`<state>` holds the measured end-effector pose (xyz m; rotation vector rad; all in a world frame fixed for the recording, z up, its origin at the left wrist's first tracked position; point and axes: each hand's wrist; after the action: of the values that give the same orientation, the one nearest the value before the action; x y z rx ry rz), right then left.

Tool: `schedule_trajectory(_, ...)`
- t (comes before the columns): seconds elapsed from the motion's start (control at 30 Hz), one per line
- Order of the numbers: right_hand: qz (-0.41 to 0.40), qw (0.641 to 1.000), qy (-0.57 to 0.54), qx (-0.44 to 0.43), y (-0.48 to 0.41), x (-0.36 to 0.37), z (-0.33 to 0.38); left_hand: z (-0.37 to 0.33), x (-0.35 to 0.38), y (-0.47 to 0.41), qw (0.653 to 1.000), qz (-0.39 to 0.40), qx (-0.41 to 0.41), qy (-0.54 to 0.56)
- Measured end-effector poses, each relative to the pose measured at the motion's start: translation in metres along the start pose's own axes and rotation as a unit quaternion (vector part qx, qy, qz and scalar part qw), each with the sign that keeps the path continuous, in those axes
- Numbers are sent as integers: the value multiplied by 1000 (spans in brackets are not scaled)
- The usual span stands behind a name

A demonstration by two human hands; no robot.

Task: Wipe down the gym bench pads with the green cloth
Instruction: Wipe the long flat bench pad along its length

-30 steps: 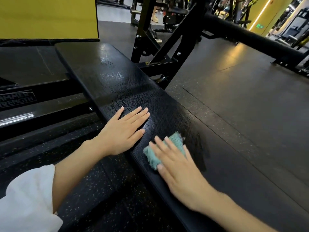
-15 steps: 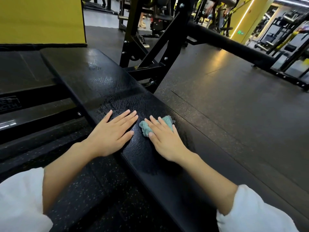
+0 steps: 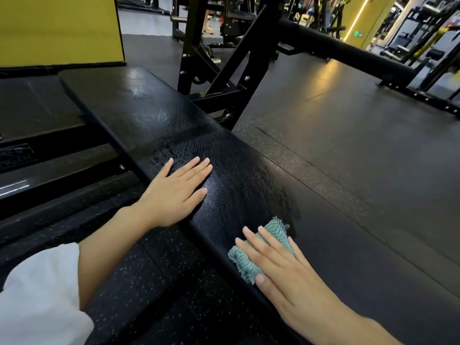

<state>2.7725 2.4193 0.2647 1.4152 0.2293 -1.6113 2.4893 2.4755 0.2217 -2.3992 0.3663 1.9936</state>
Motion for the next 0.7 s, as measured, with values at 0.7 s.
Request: schedule_trajectory(0.7, -39, 999, 21, -20, -30, -2, 15, 5, 2, -2, 1000, -15, 7, -2)
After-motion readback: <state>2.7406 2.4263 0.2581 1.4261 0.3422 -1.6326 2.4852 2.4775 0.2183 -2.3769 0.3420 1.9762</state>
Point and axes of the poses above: each hand's wrist, its own y-axis away from the middle knuckle, its own x-axis out of the palm, z = x × y, and after that the axes turned 14 degrees about z, right-handed
